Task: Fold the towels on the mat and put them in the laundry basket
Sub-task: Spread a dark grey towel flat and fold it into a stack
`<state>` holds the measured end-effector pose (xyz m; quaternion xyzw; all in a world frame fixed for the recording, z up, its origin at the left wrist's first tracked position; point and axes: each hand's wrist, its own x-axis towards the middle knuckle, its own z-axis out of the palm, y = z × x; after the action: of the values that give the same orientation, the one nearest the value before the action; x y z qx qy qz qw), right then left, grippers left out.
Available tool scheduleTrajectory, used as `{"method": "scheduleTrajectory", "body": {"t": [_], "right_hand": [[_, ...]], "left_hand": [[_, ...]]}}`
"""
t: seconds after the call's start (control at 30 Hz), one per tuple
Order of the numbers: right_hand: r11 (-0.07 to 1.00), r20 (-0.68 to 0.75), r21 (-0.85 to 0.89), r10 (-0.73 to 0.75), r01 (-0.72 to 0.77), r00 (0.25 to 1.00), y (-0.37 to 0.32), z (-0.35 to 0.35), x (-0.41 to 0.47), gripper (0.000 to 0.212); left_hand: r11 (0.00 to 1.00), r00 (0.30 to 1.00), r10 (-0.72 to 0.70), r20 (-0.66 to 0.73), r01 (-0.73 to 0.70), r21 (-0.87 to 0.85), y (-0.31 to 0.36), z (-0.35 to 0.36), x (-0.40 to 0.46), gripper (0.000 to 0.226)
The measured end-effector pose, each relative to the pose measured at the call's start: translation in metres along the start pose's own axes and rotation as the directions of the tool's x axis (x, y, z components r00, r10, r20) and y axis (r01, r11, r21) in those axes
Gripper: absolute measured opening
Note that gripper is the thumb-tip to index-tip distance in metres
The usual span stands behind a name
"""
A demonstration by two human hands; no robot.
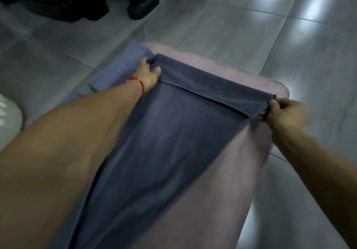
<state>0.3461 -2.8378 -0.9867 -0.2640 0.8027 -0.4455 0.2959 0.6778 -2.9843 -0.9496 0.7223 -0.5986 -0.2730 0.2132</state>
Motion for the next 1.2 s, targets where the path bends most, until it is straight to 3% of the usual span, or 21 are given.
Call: {"method": "scheduleTrajectory", "body": {"t": [0.07, 0.1, 0.17, 0.2, 0.23, 0.3, 0.5, 0.6, 0.8, 0.9, 0.93, 0.97, 1.03, 1.13, 1.2], "right_hand": [[0.937, -0.023, -0.308, -0.184, 0.168, 0.983, -0.001, 0.017, -0.017, 0.032], [0.818, 0.047, -0.473, -0.346, 0.326, 0.937, 0.002, 0.027, -0.035, 0.045], [0.478, 0.373, -0.576, -0.568, 0.663, 0.733, 0.009, 0.048, -0.078, 0.06], [0.341, 0.542, -0.55, -0.548, 0.762, 0.637, 0.016, 0.06, -0.096, 0.064], [0.263, 0.651, -0.534, -0.479, 0.803, 0.59, 0.028, 0.071, -0.105, 0.067], [0.238, 0.715, -0.546, -0.367, 0.803, 0.595, 0.044, 0.086, -0.118, 0.075], [0.204, 0.738, -0.549, -0.337, 0.81, 0.585, 0.044, 0.089, -0.116, 0.083], [0.214, 0.737, -0.551, -0.327, 0.806, 0.591, 0.043, 0.088, -0.115, 0.084], [0.185, 0.757, -0.59, -0.211, 0.786, 0.618, 0.035, 0.087, -0.114, 0.082], [0.103, 0.72, -0.672, -0.14, 0.733, 0.68, 0.016, 0.087, -0.139, 0.077], [0.062, 0.728, -0.668, -0.15, 0.741, 0.669, 0.011, 0.088, -0.157, 0.074], [0.019, 0.763, -0.629, -0.175, 0.777, 0.622, 0.007, 0.09, -0.18, 0.07], [-0.07, 0.877, -0.457, -0.199, 0.887, 0.437, 0.005, 0.093, -0.236, 0.064], [-0.21, 0.979, -0.083, -0.198, 0.974, 0.041, 0.009, 0.104, -0.328, 0.058], [-0.275, 0.952, 0.186, -0.187, 0.943, -0.242, 0.011, 0.11, -0.383, 0.06]], "left_hand": [[0.98, 0.978, -0.029, 0.209, -0.013, 0.198, -0.019, 0.032, -0.007, 0.079], [0.945, 0.966, -0.048, 0.254, -0.039, 0.325, -0.03, 0.046, -0.011, 0.081], [0.863, 0.973, -0.022, 0.231, -0.098, 0.496, -0.046, 0.066, -0.018, 0.078], [0.847, 0.978, -0.002, 0.208, -0.109, 0.52, -0.051, 0.073, -0.017, 0.077], [0.844, 0.98, 0.008, 0.2, -0.113, 0.524, -0.052, 0.075, -0.017, 0.077], [0.838, 0.977, 0.008, 0.215, -0.124, 0.532, -0.056, 0.074, -0.015, 0.077], [0.844, 0.948, -0.006, 0.317, -0.165, 0.51, -0.053, 0.059, -0.012, 0.08], [0.835, 0.954, 0.069, 0.292, -0.216, 0.507, -0.06, 0.051, -0.049, 0.071], [0.791, 0.912, 0.344, 0.225, -0.411, 0.454, -0.136, 0.001, -0.269, 0.061], [0.724, 0.916, 0.309, 0.255, -0.4, 0.562, -0.199, -0.05, -0.387, 0.064], [0.711, 0.928, 0.275, 0.251, -0.372, 0.596, -0.22, -0.065, -0.422, 0.068], [0.705, 0.943, 0.23, 0.239, -0.331, 0.628, -0.239, -0.078, -0.456, 0.073], [0.688, 0.971, 0.135, 0.199, -0.236, 0.686, -0.269, -0.098, -0.515, 0.082], [0.685, 0.998, 0.015, 0.059, -0.053, 0.727, -0.292, -0.111, -0.577, 0.087], [0.74, 0.994, -0.102, -0.044, 0.105, 0.665, -0.304, -0.116, -0.598, 0.099]]}}
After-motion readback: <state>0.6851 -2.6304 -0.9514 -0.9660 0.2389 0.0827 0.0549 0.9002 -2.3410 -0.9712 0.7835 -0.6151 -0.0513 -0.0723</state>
